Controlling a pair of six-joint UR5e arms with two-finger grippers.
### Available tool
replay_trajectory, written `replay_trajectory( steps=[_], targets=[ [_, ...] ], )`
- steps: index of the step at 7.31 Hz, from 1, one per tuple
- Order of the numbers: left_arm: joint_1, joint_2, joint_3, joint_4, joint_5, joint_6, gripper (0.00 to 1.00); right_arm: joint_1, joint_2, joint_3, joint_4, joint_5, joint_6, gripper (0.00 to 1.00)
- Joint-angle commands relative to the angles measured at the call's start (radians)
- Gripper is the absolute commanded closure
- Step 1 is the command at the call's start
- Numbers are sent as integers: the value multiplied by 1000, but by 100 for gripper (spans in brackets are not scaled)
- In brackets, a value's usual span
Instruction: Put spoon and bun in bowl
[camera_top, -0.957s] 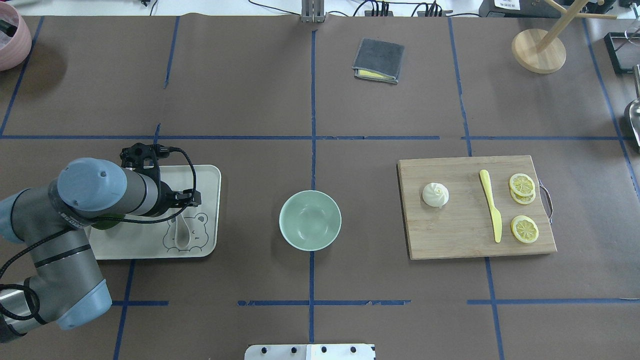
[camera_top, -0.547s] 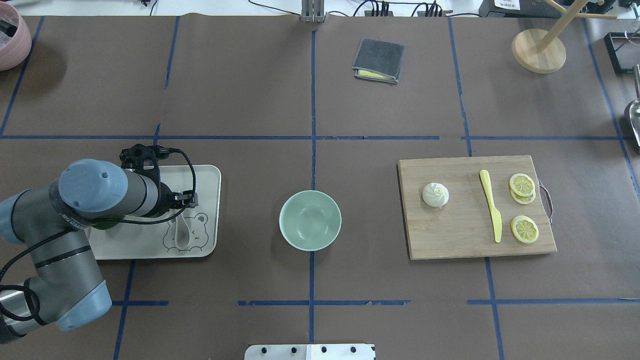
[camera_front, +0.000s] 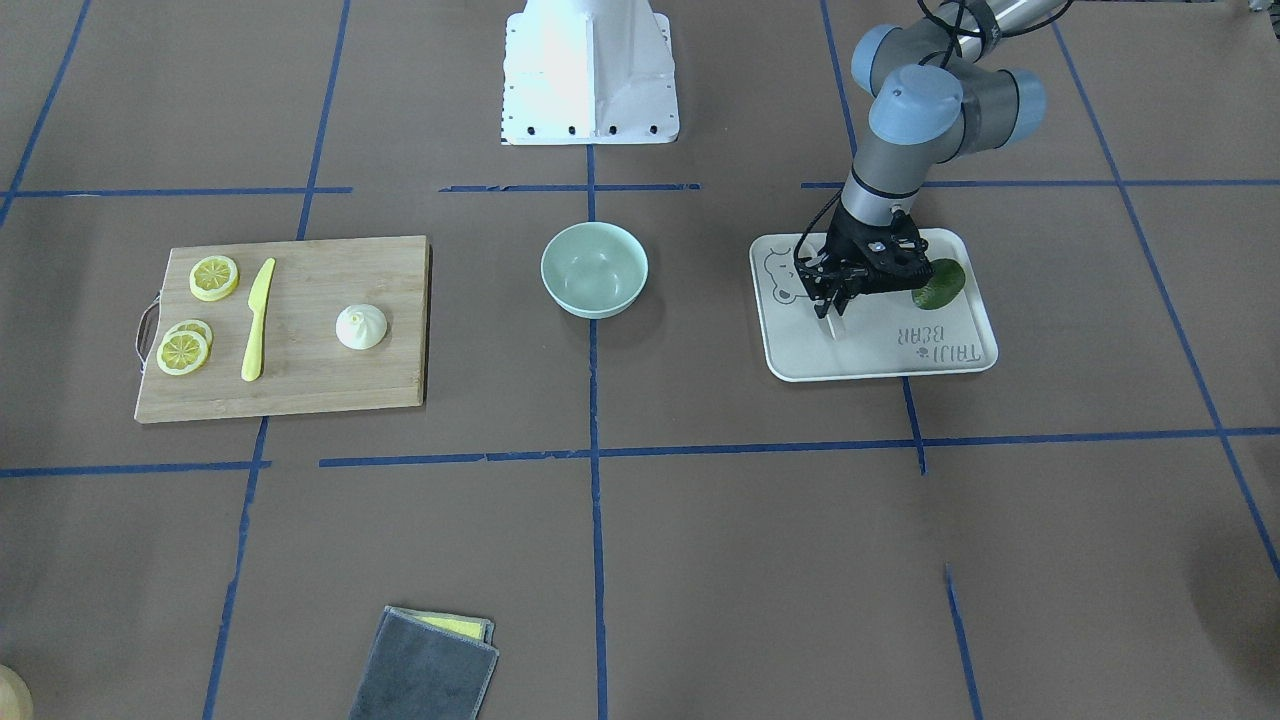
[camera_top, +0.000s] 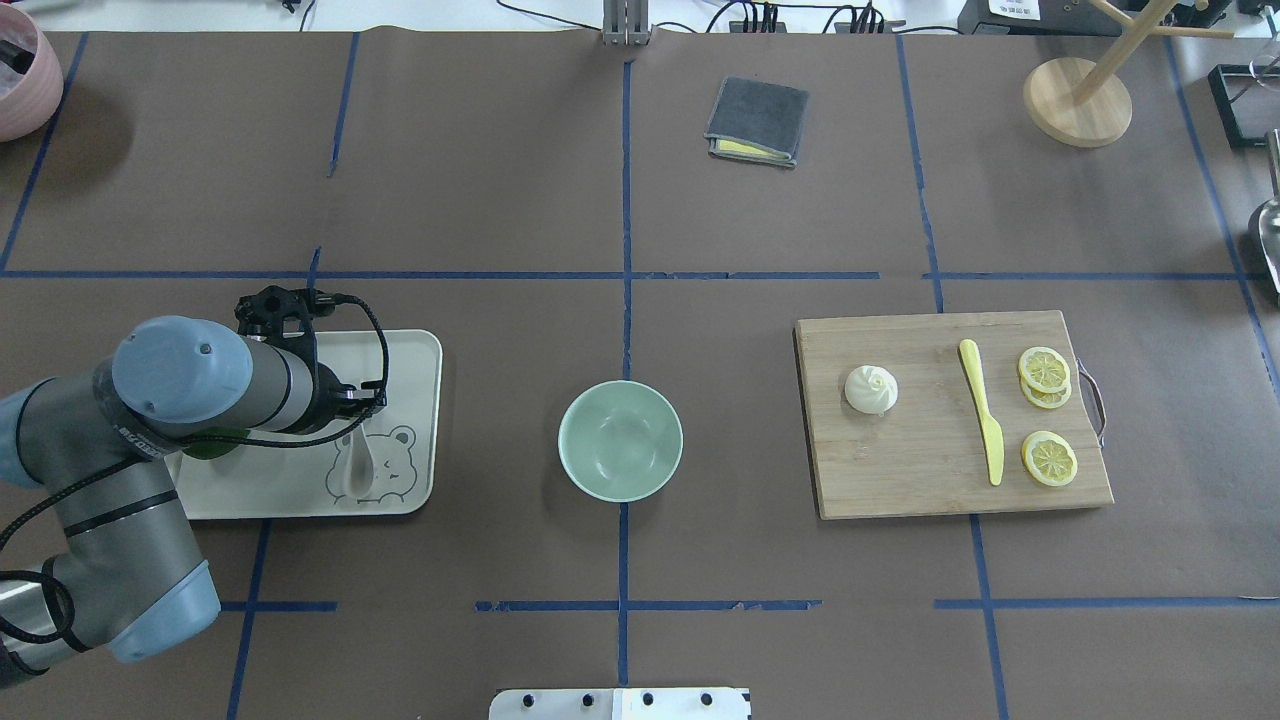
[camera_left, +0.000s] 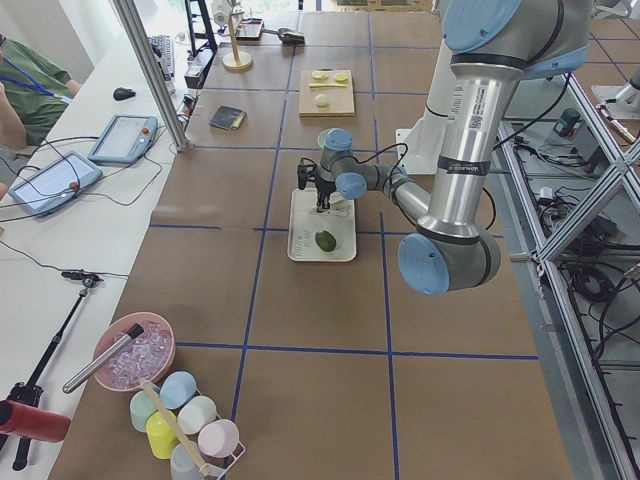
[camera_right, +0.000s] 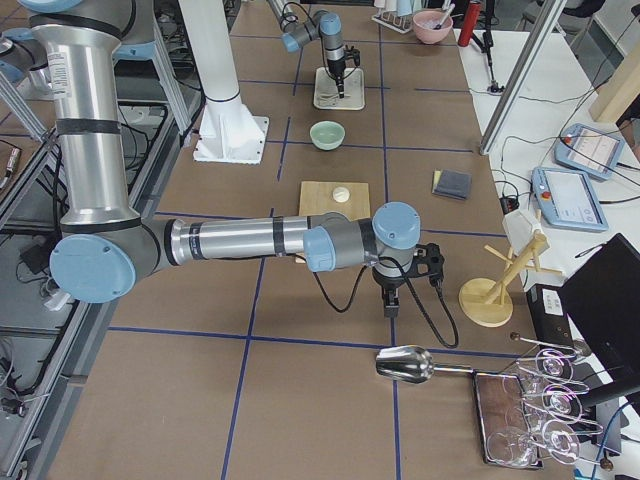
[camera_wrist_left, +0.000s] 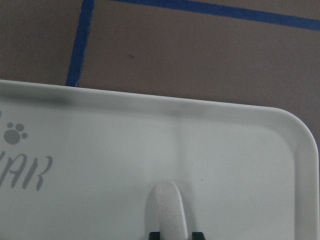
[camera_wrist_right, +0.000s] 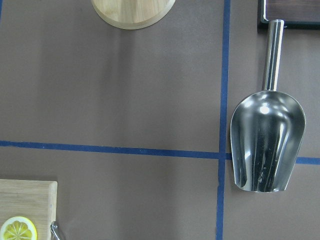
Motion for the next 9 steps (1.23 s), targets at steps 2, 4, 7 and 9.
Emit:
replay_trajectory(
  steps=[2, 4, 7, 9],
  targets=[
    [-10, 5, -36, 19, 0, 0, 100, 0, 2, 3, 0, 1, 5, 0],
    [-48, 9, -65, 36, -3, 3, 100, -37, 14, 11, 12, -1, 72, 0],
    [-105, -74, -97, 58, -25, -41, 100, -220, 15, 82, 202, -11, 468, 0],
    [-98, -207, -67, 84, -71, -235, 100, -366, 29, 113, 352, -86, 753, 0]
  ],
)
